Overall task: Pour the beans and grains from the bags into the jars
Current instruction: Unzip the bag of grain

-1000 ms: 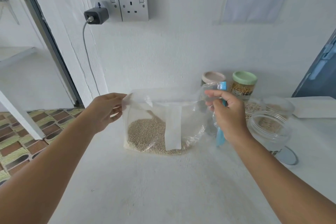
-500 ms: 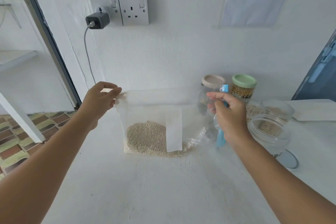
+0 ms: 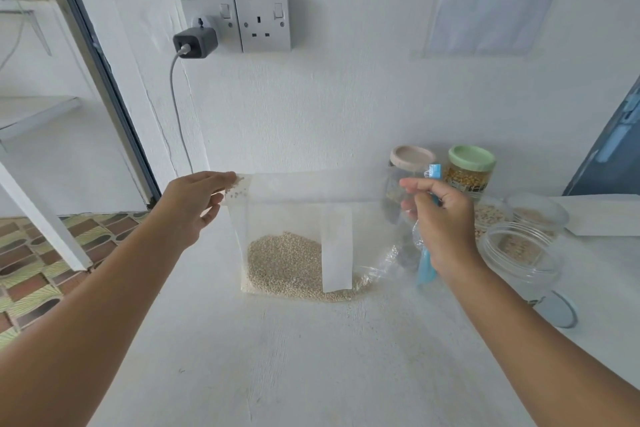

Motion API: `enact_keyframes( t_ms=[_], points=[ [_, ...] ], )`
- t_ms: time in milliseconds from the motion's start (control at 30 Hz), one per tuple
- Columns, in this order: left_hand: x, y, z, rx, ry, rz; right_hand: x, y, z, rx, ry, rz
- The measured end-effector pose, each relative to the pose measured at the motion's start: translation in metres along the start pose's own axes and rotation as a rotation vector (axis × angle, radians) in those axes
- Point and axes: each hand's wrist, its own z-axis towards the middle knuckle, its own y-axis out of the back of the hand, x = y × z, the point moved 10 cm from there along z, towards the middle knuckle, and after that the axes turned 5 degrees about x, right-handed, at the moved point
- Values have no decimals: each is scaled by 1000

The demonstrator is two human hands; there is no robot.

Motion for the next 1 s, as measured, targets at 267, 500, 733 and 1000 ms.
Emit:
enact_keyframes(
  t_ms=[267,500,733,1000],
  points=[
    [4,1,3,-25,12,-119,-2,2,0,0,-2,3],
    [-8,-3,1,31,-79,-35,-2,3,-1,-2,-8,-9],
    [0,-2,0,110,-40,-8,0,1,-1,-6,-11,10],
    [2,-1,-2,81,-96,29,-1,-1,1,1,-14,7]
  ],
)
